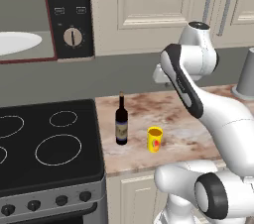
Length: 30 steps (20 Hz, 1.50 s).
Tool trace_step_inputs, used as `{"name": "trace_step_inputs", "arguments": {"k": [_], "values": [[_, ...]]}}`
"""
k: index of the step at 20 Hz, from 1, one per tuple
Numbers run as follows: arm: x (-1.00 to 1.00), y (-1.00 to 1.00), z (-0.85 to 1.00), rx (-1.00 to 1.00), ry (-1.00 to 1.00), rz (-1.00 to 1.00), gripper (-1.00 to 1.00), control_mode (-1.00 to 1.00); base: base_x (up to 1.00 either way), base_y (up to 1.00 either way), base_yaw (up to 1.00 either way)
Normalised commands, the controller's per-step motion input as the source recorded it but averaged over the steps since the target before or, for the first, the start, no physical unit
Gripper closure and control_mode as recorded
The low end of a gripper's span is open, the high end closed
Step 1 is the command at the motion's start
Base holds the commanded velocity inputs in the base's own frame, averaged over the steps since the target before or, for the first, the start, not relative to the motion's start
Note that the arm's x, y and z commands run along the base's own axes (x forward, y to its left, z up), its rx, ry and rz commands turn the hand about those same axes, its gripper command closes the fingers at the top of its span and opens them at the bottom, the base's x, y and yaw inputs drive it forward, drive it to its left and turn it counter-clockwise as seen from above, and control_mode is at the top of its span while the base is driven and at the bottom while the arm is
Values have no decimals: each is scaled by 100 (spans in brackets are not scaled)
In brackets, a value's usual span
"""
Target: Place the microwavable item in the microwave. Then, close the microwave door and press the start button.
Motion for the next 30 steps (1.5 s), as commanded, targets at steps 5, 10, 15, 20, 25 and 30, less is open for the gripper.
{"name": "trace_step_inputs", "arguments": {"k": [5,10,15,20,25,30], "values": [[-5,7,-8,-1,4,1,-100,-100,0,0,0],[-1,7,-71,0,18,0,-100,-100,0,0,0],[5,27,-100,0,36,0,-100,-100,0,0,0],[-2,17,-86,0,25,0,-100,-100,0,0,0],[-5,-7,-55,2,2,0,-100,-100,0,0,0],[-1,-26,-8,2,0,0,-100,-100,0,0,0]]}}
